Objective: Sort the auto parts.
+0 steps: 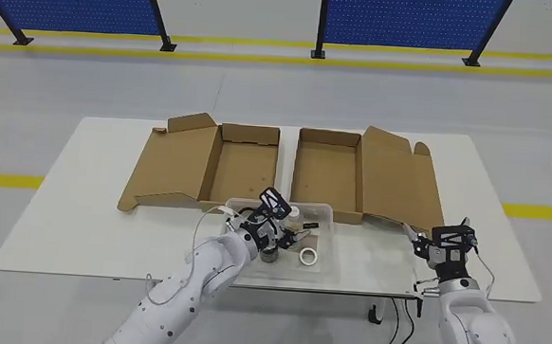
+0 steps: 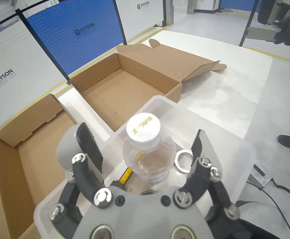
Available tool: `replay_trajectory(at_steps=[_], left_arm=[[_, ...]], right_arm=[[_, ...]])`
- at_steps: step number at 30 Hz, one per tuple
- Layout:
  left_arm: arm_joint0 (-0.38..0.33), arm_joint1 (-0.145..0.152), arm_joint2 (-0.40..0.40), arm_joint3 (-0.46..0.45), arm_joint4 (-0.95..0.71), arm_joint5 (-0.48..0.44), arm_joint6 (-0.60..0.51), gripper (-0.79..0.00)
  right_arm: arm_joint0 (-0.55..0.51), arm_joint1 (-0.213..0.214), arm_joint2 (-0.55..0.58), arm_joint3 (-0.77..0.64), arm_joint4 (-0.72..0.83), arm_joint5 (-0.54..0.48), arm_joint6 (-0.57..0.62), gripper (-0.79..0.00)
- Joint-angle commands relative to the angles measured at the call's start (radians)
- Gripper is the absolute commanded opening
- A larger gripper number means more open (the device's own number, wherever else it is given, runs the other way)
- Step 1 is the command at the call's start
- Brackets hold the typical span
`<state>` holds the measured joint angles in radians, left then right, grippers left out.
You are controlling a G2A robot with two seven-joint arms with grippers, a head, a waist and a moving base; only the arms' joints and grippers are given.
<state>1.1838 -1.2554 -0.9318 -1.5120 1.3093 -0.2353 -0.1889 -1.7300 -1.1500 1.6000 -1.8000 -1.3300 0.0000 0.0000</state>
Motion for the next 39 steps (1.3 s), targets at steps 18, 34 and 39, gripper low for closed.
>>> replay_trajectory(at_steps=[18, 34, 39], left_arm=[[-0.028, -0.025, 0.021, 0.122, -0.061, 0.003, 0.003, -0.246], [-0.022, -0.032, 0.019, 0.129, -0.032, 0.0, 0.02, -0.785], [-0.014, -0.031, 0.008, 0.115, -0.028, -0.017, 0.035, -0.785]], right_arm=[[0.0, 0.0, 0.0, 0.0, 0.0, 0.0, 0.0, 0.0], [0.0, 0.0, 0.0, 0.0, 0.0, 0.0, 0.0, 0.0], [0.0, 0.0, 0.0, 0.0, 0.0, 0.0, 0.0, 0.0]])
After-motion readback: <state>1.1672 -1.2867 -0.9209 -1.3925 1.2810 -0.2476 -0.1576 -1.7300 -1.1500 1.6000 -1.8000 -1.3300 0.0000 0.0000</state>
